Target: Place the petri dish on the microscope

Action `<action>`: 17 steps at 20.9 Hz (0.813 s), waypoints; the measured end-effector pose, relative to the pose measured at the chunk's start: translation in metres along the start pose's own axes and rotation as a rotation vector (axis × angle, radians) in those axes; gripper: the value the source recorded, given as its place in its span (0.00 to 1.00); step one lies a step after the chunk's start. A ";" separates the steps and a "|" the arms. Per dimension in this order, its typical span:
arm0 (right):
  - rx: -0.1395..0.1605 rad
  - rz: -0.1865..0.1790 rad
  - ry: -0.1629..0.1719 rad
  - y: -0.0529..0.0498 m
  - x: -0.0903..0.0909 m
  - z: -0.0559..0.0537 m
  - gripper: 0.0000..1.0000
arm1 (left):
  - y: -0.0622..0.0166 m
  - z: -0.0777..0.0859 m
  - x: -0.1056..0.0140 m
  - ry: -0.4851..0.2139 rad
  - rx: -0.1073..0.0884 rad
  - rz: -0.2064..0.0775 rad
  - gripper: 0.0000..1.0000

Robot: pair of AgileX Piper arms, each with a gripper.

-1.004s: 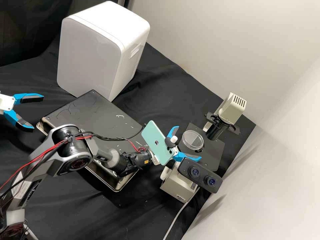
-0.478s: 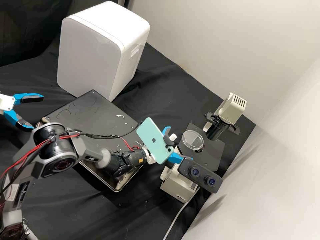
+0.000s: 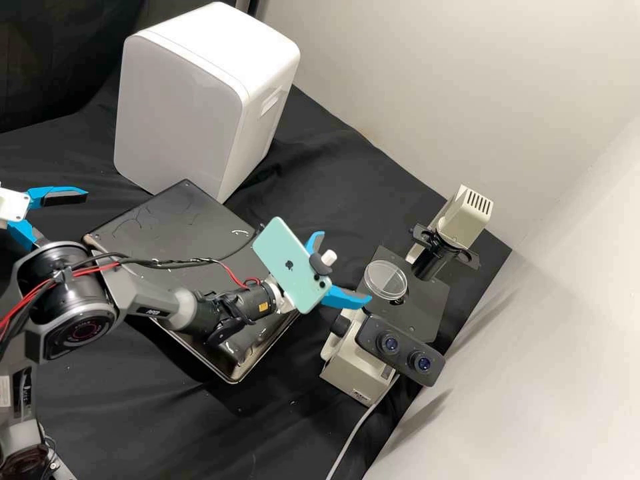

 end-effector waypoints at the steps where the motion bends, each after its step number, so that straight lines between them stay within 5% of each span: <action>1: 0.000 -0.004 0.011 -0.001 -0.001 -0.004 1.00 | 0.0000 0.000 0.000 0.000 0.000 0.000 1.00; 5: -0.003 -0.023 0.049 -0.008 -0.002 -0.017 1.00 | 0.0000 0.000 0.000 0.001 -0.001 0.000 1.00; 12: -0.073 -0.060 0.129 -0.028 0.009 -0.045 1.00 | 0.0002 -0.001 0.000 0.006 -0.002 0.002 1.00; 17: -0.086 -0.088 0.067 -0.043 0.026 -0.041 1.00 | 0.0002 0.000 0.000 0.010 -0.005 0.004 1.00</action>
